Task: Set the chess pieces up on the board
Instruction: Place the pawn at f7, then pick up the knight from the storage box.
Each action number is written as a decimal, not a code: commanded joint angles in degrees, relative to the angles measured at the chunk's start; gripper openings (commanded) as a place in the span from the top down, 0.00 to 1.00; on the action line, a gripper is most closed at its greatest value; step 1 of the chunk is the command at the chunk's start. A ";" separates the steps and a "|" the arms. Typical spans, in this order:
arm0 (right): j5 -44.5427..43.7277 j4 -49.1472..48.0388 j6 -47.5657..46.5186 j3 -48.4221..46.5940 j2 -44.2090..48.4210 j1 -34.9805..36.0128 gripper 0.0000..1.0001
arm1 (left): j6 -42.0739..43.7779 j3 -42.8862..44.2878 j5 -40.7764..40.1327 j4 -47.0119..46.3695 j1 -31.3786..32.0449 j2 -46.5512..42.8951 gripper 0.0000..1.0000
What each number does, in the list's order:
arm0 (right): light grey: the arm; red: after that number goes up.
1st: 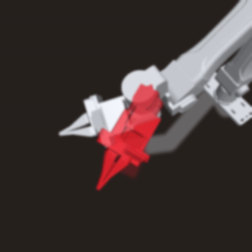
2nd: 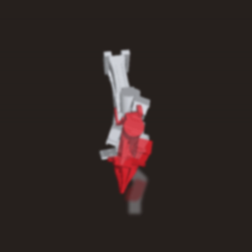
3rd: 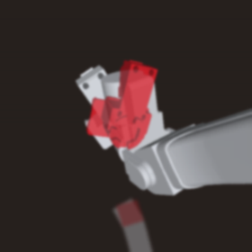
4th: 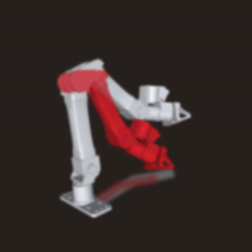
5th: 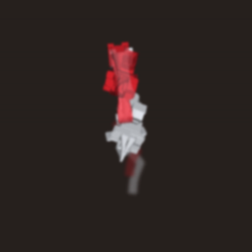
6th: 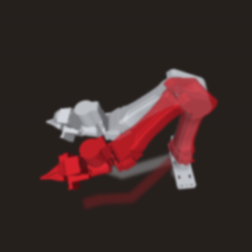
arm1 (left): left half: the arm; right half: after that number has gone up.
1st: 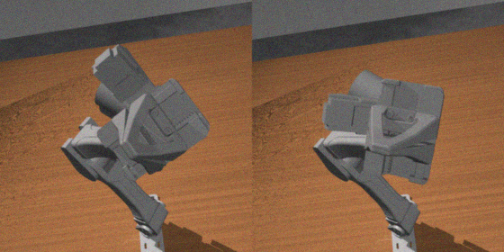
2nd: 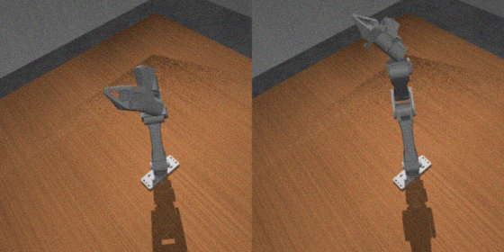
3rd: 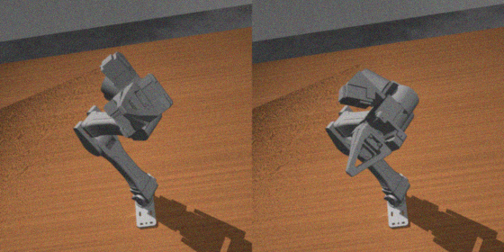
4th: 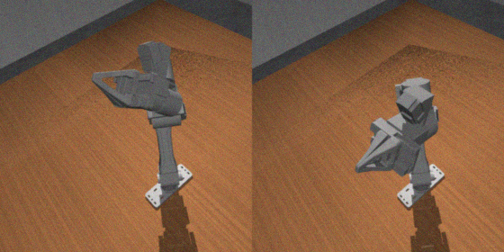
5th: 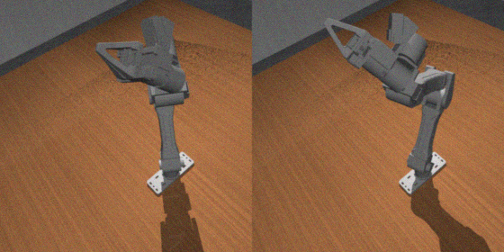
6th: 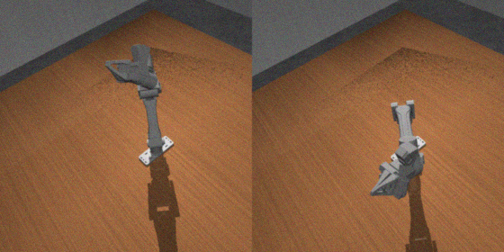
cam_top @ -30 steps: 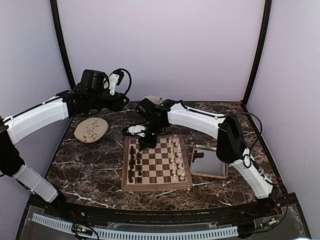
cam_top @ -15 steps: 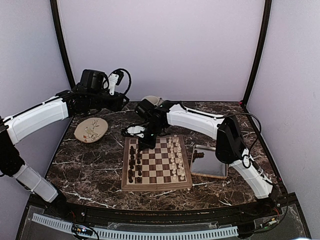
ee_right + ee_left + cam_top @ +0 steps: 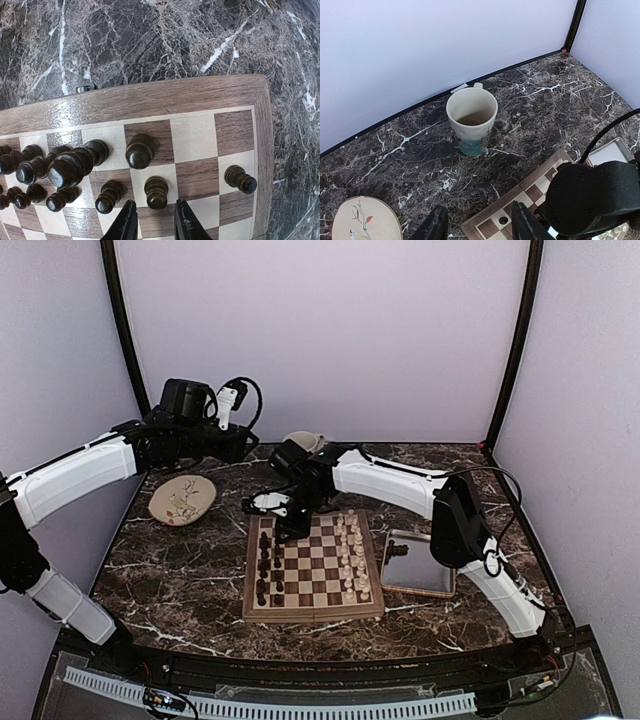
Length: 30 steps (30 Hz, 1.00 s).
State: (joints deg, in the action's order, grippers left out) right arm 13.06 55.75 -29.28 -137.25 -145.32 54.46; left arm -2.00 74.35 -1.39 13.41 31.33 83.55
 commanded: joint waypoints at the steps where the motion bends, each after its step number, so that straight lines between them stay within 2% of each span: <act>1: -1.43 -0.08 0.15 -0.89 0.06 0.65 0.73 | -0.34 0.61 0.82 0.46 -0.40 -0.31 0.55; 7: -4.86 -2.82 -0.90 9.57 8.86 -0.08 0.72 | 0.06 0.67 0.76 0.64 -0.42 0.10 0.55; 14: -2.37 -3.11 0.57 19.15 22.08 -2.86 0.71 | -0.07 0.77 2.77 0.66 -0.52 1.04 0.54; 22: -2.52 -8.04 -0.42 43.99 38.77 -10.60 0.71 | 0.68 0.39 9.93 -0.82 -0.42 2.33 0.55; 30: -2.95 -12.23 -5.37 64.24 48.35 -20.84 0.72 | 0.40 0.31 12.34 -1.29 -0.41 3.73 0.56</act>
State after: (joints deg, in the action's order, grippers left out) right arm 10.66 46.46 -30.89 -79.53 -101.23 36.53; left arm -1.91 74.37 8.62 13.34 31.27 86.85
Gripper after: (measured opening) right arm 0.282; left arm 0.444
